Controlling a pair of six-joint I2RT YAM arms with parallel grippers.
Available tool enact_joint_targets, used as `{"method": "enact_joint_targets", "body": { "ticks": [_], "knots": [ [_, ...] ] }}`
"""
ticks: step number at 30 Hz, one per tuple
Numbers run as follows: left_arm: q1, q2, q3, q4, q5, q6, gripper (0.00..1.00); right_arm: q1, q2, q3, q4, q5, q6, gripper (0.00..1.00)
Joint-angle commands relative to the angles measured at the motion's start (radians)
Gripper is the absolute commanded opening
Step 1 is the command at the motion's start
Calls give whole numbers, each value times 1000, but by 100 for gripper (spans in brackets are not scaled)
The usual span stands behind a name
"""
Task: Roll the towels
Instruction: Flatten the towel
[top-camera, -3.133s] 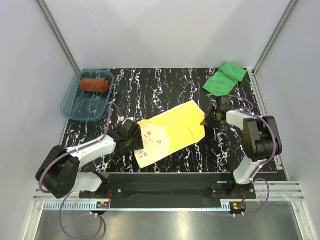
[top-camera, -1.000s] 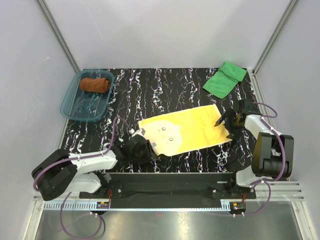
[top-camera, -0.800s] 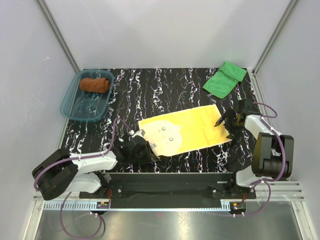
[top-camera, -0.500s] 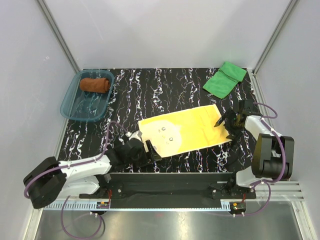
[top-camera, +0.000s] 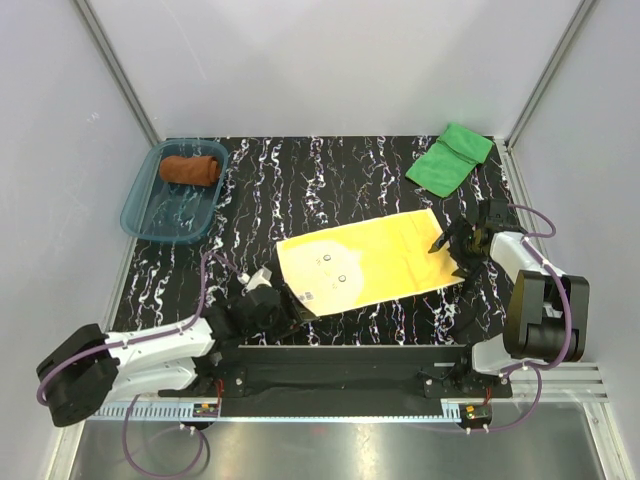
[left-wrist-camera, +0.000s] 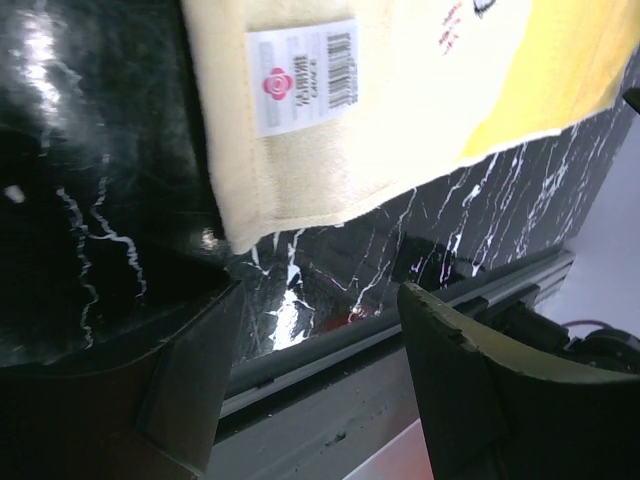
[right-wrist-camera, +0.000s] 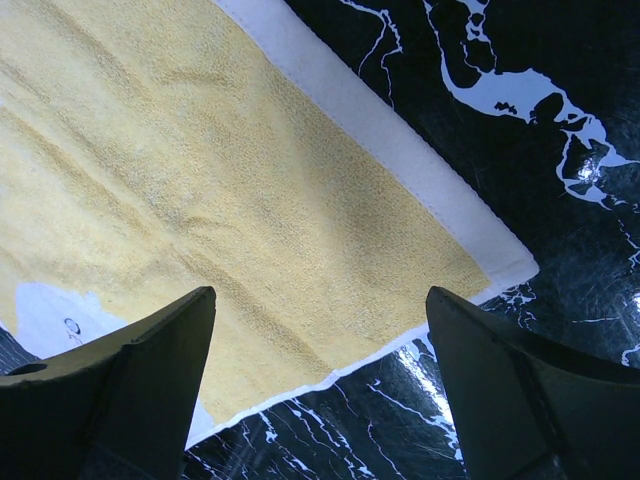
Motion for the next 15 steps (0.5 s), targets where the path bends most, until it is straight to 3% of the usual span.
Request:
{"method": "enact_joint_targets", "body": {
  "ticks": [1,12,13,14,15],
  "knots": [
    [-4,-5,-62,-296,-123,-11,71,-5,-34,-2,-2,-15,-13,93],
    [-2,77,-31,-273,-190,-11,68,-5,-29,-11,14,-25,-13,93],
    [-2,86,-26,-272,-191,-8,66,-5,-28,-13,14,-23,-13,93],
    [-2,103,-23,-261,-194,-5,55,-5,-26,-17,18,-25,-16,93],
    [-2,103,-23,-261,-194,-5,55,-5,-26,-17,18,-25,-16,93]
  ]
}}
